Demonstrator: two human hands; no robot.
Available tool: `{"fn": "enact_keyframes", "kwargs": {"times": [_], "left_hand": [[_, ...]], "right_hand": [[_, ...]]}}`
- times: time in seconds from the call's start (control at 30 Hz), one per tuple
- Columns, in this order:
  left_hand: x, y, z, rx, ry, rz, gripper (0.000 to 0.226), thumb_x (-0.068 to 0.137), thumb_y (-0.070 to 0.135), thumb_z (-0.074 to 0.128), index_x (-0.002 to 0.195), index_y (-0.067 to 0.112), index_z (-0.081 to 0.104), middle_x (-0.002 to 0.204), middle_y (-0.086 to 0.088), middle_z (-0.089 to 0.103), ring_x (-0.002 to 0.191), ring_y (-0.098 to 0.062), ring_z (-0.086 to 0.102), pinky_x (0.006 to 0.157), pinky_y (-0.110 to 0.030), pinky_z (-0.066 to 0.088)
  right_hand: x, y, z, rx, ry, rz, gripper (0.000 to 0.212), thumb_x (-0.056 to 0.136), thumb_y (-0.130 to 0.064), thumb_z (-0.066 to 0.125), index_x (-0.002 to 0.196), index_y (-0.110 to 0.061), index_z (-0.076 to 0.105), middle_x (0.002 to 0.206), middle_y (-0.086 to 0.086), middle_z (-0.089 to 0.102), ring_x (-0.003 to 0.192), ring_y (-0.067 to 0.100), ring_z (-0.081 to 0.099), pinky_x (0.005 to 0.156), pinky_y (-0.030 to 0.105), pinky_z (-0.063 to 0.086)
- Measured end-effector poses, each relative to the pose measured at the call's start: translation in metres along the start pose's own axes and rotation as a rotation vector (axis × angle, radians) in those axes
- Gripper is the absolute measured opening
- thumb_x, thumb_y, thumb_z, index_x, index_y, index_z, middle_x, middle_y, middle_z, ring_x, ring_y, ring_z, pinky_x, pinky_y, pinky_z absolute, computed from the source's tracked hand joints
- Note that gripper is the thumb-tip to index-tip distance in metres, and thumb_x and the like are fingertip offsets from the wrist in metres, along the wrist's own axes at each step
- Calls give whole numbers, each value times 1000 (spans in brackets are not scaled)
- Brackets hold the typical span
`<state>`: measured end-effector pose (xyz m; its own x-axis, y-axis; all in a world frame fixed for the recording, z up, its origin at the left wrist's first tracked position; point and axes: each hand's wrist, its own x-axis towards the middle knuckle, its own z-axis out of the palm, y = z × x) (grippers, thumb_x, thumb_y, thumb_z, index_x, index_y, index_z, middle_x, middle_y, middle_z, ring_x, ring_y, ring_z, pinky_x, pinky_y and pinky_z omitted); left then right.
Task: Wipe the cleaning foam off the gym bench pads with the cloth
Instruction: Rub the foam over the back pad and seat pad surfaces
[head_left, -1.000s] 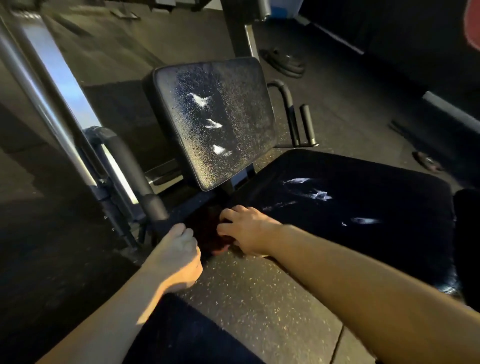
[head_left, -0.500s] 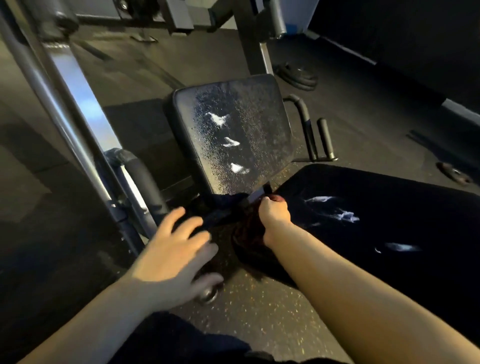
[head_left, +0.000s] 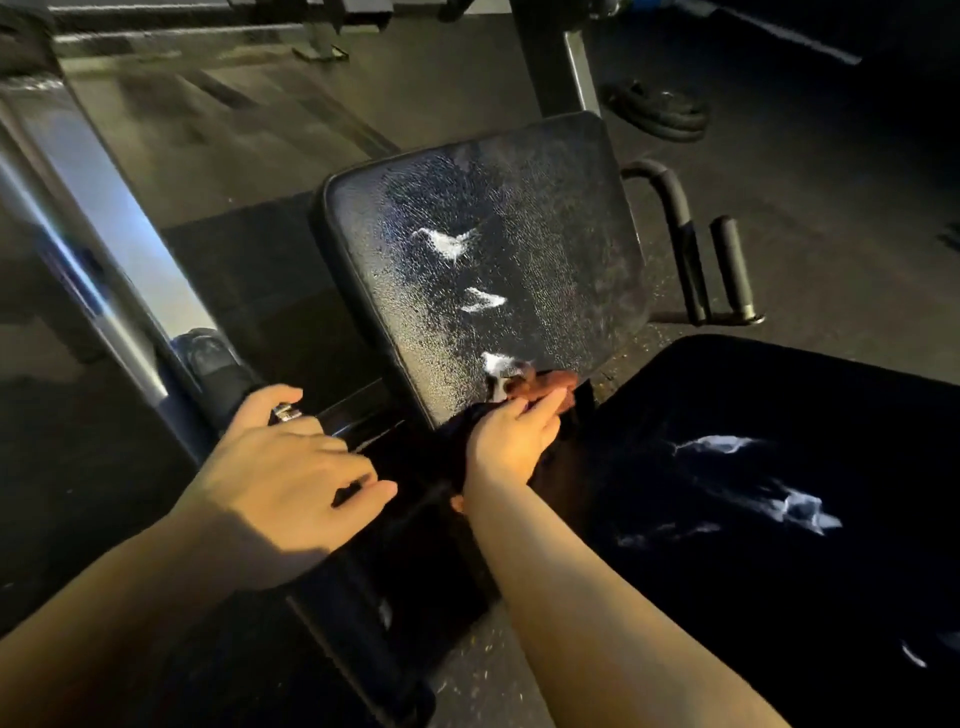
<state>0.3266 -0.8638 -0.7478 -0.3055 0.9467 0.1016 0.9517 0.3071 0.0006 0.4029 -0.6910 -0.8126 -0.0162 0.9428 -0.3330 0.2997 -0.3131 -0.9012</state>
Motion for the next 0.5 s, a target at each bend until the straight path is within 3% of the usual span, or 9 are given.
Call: {"fn": "enact_keyframes", "kwargs": {"times": [0.1, 0.17, 0.33, 0.43, 0.5], "left_hand": [[-2, -1, 0, -63, 75, 19, 43, 89, 51, 35, 63, 33, 64, 55, 16, 56, 60, -7, 59, 98, -41, 33], [-2, -3, 1, -122, 26, 6, 42, 90, 56, 33, 71, 39, 65, 61, 22, 58, 66, -2, 59, 97, -42, 34], [1, -2, 1, -101, -89, -50, 35, 87, 61, 32, 76, 47, 62, 73, 32, 58, 81, 7, 54, 102, -35, 22], [0, -3, -2, -89, -115, -49, 39, 89, 59, 30, 76, 47, 64, 78, 33, 60, 84, 7, 54, 104, -33, 17], [0, -3, -5, -91, -125, -43, 46, 93, 59, 23, 75, 47, 64, 80, 34, 61, 86, 7, 55, 103, -35, 20]], "right_hand": [[49, -7, -12, -45, 93, -60, 51, 102, -19, 35, 151, -20, 22, 148, 15, 37, 133, 29, 39, 99, 28, 28], [92, -21, -18, -68, 125, -24, 47, 101, -19, 36, 148, -20, 28, 141, 18, 45, 127, 32, 45, 97, 31, 34], [173, -58, -24, -64, 198, 148, 43, 100, -23, 40, 142, -14, 34, 141, 14, 46, 128, 31, 46, 102, 35, 38], [185, -53, -20, -85, 238, 121, 41, 99, -19, 36, 139, -11, 39, 137, 10, 47, 124, 27, 47, 94, 29, 38], [192, -43, -14, -140, 171, 102, 46, 97, -26, 38, 141, -14, 38, 140, 8, 44, 125, 28, 46, 98, 32, 39]]}}
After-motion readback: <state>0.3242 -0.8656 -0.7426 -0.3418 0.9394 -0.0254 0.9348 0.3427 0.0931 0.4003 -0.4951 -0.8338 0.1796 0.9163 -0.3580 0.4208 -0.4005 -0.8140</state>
